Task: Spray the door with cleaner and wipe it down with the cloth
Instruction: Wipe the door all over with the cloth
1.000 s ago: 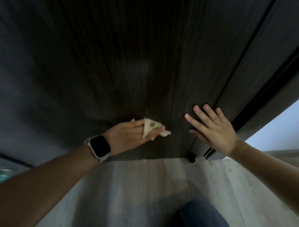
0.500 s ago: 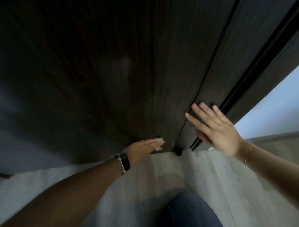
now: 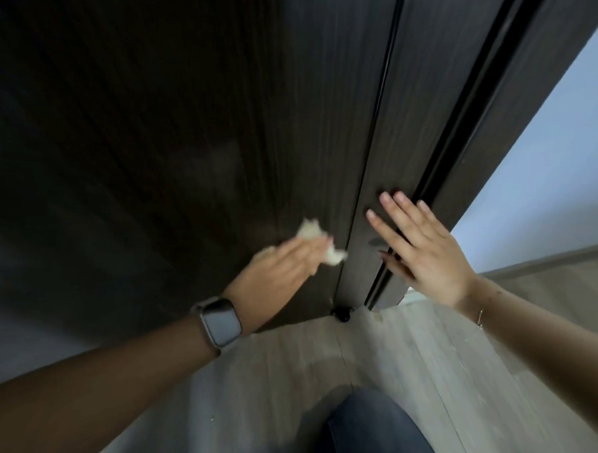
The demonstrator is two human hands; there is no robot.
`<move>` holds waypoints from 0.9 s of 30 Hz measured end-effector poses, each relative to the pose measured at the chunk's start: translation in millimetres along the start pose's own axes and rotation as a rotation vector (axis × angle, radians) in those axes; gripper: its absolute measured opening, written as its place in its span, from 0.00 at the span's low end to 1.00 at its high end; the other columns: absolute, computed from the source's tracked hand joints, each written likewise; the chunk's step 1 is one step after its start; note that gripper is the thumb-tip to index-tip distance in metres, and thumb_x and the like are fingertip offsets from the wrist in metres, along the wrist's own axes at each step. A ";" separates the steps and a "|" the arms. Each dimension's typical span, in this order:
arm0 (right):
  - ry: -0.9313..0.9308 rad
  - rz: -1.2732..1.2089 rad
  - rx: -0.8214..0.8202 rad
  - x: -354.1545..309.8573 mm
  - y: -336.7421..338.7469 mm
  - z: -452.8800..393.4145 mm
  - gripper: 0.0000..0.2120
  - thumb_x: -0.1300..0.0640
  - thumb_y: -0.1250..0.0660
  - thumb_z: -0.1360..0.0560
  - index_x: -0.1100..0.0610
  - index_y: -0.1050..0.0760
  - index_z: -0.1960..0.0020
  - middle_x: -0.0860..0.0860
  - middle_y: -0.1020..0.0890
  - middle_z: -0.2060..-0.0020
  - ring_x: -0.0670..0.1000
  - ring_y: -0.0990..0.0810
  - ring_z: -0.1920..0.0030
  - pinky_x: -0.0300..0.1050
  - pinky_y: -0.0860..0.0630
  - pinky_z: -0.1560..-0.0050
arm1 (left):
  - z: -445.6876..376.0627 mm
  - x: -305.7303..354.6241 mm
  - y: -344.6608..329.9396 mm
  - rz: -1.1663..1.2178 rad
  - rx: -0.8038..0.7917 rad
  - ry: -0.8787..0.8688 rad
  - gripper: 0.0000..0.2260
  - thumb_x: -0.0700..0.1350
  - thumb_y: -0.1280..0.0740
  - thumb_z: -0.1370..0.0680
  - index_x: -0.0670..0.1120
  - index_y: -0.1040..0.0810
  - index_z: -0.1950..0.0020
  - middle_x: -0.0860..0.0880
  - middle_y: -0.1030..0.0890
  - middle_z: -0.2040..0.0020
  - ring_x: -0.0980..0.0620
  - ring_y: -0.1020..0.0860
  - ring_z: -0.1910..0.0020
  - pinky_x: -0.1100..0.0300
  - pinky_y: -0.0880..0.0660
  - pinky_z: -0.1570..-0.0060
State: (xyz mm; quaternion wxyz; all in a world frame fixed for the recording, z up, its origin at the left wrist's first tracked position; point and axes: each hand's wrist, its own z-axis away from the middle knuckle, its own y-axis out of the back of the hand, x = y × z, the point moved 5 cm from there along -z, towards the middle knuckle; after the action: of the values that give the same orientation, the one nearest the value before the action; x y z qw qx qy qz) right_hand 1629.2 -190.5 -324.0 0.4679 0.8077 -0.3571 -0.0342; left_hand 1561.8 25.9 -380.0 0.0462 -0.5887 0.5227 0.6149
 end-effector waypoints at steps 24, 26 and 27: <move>-0.239 0.040 0.505 111.4 232.7 -169.7 0.28 0.51 0.43 0.18 0.60 0.46 0.22 0.55 0.50 0.22 0.54 0.55 0.22 0.49 0.55 0.22 | -130.7 -357.5 283.5 0.089 0.401 0.494 0.32 0.31 0.40 0.23 0.40 0.48 0.21 0.38 0.49 0.21 0.40 0.51 0.21 0.46 0.52 0.23; -0.314 0.079 0.523 111.4 216.3 -171.4 0.27 0.51 0.47 0.18 0.61 0.47 0.22 0.55 0.50 0.22 0.52 0.58 0.22 0.48 0.57 0.23 | -130.3 -340.6 271.3 0.116 0.414 0.471 0.31 0.31 0.44 0.23 0.40 0.48 0.20 0.39 0.49 0.20 0.41 0.52 0.21 0.46 0.53 0.23; -0.335 0.115 0.538 109.7 205.6 -169.2 0.27 0.52 0.48 0.18 0.62 0.47 0.23 0.55 0.48 0.23 0.52 0.58 0.22 0.49 0.57 0.23 | -128.8 -323.0 259.2 0.115 0.414 0.432 0.30 0.31 0.46 0.23 0.40 0.46 0.21 0.39 0.47 0.21 0.41 0.50 0.21 0.46 0.53 0.23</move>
State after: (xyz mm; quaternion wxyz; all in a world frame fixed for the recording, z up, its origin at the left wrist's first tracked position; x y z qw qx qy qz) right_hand 1664.6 -196.7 -38.3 0.1735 0.8641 -0.4704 -0.0446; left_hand 1572.3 0.1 52.8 0.0181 -0.6532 0.6672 0.3576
